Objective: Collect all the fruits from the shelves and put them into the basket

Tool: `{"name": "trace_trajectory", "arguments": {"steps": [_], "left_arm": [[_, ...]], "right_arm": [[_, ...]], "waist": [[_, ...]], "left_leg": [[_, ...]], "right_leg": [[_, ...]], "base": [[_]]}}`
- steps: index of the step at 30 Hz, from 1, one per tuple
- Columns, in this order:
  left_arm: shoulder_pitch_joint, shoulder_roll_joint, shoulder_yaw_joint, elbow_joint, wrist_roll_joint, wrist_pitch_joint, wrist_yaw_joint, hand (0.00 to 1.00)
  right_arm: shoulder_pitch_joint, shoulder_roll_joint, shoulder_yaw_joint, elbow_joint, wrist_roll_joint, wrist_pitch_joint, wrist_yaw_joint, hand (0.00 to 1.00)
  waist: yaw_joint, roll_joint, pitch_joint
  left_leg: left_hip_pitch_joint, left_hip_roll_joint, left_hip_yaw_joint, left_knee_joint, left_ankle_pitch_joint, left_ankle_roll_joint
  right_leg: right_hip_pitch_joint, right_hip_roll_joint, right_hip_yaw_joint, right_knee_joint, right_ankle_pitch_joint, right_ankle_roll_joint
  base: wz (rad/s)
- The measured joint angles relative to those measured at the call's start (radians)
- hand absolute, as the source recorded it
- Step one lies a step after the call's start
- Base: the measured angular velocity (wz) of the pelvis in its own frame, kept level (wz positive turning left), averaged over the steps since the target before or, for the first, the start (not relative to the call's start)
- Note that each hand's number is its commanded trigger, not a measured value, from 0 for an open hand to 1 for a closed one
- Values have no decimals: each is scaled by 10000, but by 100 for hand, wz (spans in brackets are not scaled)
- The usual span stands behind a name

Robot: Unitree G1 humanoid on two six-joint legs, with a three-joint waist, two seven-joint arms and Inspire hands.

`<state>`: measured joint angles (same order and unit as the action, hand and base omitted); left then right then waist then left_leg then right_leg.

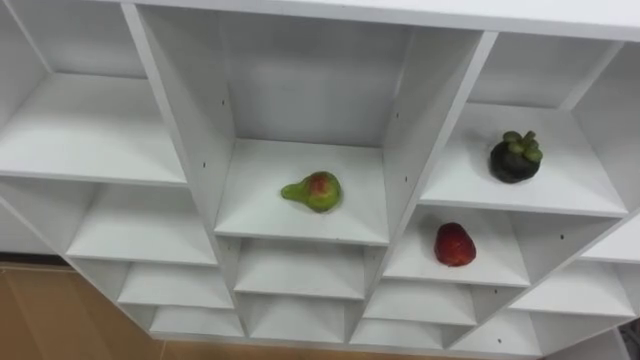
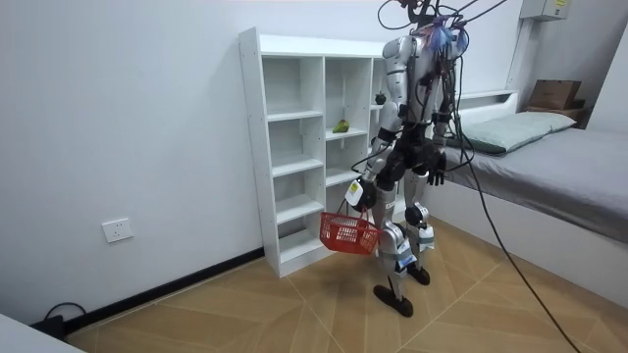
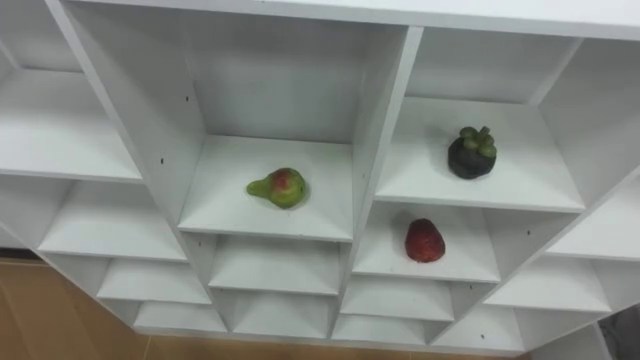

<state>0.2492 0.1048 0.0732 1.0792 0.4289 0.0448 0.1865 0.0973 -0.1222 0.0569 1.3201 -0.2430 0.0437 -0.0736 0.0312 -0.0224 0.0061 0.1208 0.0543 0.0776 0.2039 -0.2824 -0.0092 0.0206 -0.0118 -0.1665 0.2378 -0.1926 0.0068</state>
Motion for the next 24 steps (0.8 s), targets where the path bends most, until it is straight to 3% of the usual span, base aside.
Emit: {"name": "trace_trajectory", "arguments": {"steps": [6,10,15,24], "left_arm": [[-124,2,-20,-35,25,-2,161,100],[-297,95,-211,13,-40,-46,569,100],[-355,247,-387,0,-23,-314,904,100],[-436,244,-387,-212,-302,-917,901,100]], "right_arm": [[-5,0,-3,-79,-2,-26,-70,0],[12,-36,-10,-439,27,-268,-333,0],[125,-66,-64,-1191,485,-799,-712,0],[438,44,-317,-2923,860,-1757,-988,0]], "waist": [[-54,15,1],[-109,46,1],[-243,75,-4],[-253,75,-39]], "left_leg": [[-33,0,5,0,0,0],[-36,0,7,-7,0,0],[-38,8,28,-15,0,-1],[-21,17,207,-68,1,0]], "right_leg": [[-20,1,-1,-13,0,0],[-20,2,3,-25,2,0],[-16,10,1,-56,9,-1],[-33,44,133,-191,102,24]], "base": [[0],[0],[0],[-5]]}}
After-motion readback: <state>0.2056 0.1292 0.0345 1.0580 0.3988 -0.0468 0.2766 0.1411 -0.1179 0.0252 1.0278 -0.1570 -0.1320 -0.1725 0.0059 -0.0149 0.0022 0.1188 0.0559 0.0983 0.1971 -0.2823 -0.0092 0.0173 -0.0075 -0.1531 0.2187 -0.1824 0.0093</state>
